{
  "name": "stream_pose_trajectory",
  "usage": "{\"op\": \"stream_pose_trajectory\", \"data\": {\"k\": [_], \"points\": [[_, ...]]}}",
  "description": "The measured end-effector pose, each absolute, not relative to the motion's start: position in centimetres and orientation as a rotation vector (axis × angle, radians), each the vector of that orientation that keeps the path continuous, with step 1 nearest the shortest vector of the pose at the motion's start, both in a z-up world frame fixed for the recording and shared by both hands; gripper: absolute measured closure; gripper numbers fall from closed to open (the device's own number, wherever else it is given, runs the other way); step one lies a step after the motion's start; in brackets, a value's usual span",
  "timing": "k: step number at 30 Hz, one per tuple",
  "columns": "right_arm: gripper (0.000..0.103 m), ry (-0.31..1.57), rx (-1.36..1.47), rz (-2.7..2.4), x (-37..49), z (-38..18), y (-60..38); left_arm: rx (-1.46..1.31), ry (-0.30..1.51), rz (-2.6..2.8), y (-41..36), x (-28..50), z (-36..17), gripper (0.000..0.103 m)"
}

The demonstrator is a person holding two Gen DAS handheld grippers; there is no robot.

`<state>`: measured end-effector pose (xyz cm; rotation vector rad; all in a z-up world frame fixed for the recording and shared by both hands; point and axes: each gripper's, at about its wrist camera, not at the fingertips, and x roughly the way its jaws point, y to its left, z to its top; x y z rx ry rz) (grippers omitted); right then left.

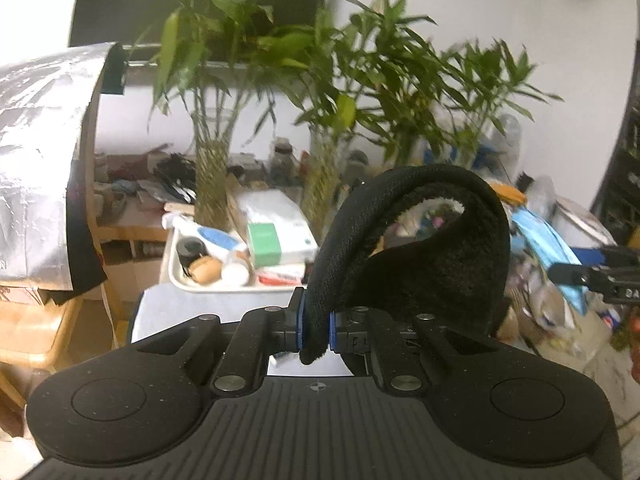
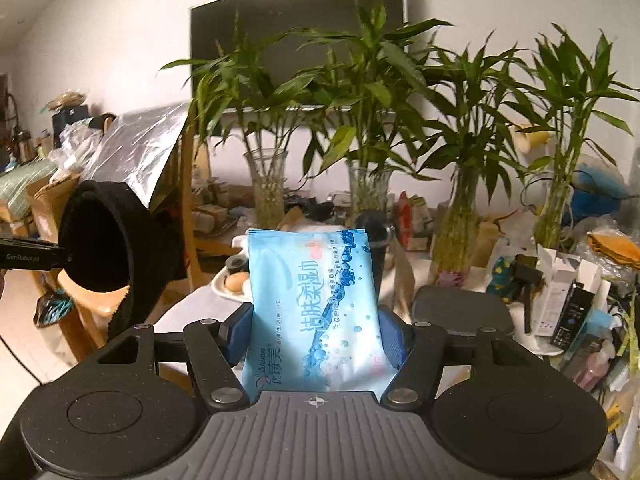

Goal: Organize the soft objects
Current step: 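Lift the blue wipes pack and black loop and carry both toward the box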

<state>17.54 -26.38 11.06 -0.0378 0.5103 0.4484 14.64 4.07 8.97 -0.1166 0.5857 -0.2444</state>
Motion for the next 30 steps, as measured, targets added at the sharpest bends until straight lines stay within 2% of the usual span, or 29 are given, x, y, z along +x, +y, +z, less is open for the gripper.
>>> {"op": "stream_pose_trajectory", "data": {"k": [8,15,18,21,23,25,26,30], "points": [[0.036,0.54,-0.041,0.473,16.0,9.7,-26.3,-0.049,0.683,-0.314,2.5,13.3,6.3,0.092],[0.036,0.569,-0.035,0.485,15.2,9.0,-26.3,-0.1,0.786,-0.366,2.0,12.9,3.9,0.092],[0.036,0.58,-0.031,0.492,15.0,8.7,-26.4,-0.175,0.886,-0.382,2.3,13.3,2.7,0.091],[0.036,0.593,-0.031,0.492,14.9,8.2,-26.3,-0.238,1.013,-0.392,2.7,14.4,1.1,0.079],[0.036,0.603,-0.026,0.495,14.8,7.9,-26.3,-0.279,1.031,-0.375,3.2,14.7,0.7,0.048],[0.036,0.609,-0.024,0.5,14.5,7.6,-26.2,-0.291,1.005,-0.364,3.6,14.2,0.8,0.029],[0.036,0.612,-0.023,0.502,14.4,7.5,-26.2,-0.286,0.989,-0.362,3.7,14.0,0.9,0.027],[0.036,0.622,-0.024,0.514,13.8,7.1,-26.0,-0.274,0.943,-0.349,3.8,13.0,1.3,0.027]]}}
